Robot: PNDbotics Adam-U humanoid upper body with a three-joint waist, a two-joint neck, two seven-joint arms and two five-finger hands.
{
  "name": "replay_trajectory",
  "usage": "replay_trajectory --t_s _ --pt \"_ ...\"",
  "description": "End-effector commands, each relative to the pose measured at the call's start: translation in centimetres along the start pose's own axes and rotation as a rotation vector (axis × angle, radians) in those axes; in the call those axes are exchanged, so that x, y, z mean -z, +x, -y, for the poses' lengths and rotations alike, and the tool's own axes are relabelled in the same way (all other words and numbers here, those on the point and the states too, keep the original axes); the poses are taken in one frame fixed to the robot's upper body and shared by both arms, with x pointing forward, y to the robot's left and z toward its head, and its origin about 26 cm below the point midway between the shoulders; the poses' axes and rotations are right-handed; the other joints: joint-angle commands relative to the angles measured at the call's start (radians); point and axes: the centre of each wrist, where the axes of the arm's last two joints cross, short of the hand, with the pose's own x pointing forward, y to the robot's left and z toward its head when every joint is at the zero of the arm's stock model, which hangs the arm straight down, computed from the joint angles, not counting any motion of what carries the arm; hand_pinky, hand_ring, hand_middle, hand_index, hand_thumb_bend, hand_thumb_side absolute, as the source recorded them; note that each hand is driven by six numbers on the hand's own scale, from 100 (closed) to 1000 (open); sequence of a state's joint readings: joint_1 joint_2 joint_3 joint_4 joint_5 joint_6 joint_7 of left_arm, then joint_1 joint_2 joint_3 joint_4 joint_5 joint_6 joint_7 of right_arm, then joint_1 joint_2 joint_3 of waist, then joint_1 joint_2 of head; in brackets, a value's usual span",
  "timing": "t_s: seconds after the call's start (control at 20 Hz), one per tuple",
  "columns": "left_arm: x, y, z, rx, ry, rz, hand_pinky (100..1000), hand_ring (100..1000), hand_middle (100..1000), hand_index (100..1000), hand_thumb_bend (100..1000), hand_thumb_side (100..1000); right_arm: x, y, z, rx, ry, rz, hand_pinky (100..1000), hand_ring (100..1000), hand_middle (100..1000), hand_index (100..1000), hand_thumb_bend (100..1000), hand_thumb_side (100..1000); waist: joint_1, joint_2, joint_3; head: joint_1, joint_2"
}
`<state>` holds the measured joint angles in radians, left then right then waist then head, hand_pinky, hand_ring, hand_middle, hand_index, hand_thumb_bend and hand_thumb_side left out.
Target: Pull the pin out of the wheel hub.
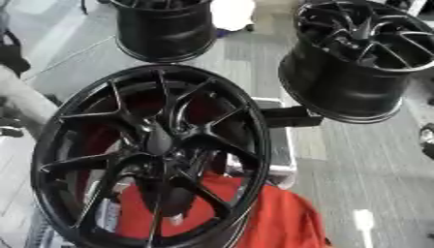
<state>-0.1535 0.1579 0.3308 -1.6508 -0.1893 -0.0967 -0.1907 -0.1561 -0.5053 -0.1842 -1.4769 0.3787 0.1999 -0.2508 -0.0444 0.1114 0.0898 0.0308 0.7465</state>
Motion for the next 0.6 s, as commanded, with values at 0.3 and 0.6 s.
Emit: replay_trajectory --t_s 0.3,0.6 --pt "0.2 0.6 -0.5 0.009 0.009 0.026 573 609 645 844 100 727 -0.1 5.3 -0.1 0.199 -0.120 0.172 763 778 805 874 100 372 0.005 -0.011 0.007 -0.004 0.003" --pt "0.3 0.7 -0.3 0.004 0.002 0.031 573 609 645 844 100 727 -1.3 8.2 -1.3 0.424 -0.089 0.269 681 709 776 861 100 358 0.006 -0.010 0.011 -0.005 0.001"
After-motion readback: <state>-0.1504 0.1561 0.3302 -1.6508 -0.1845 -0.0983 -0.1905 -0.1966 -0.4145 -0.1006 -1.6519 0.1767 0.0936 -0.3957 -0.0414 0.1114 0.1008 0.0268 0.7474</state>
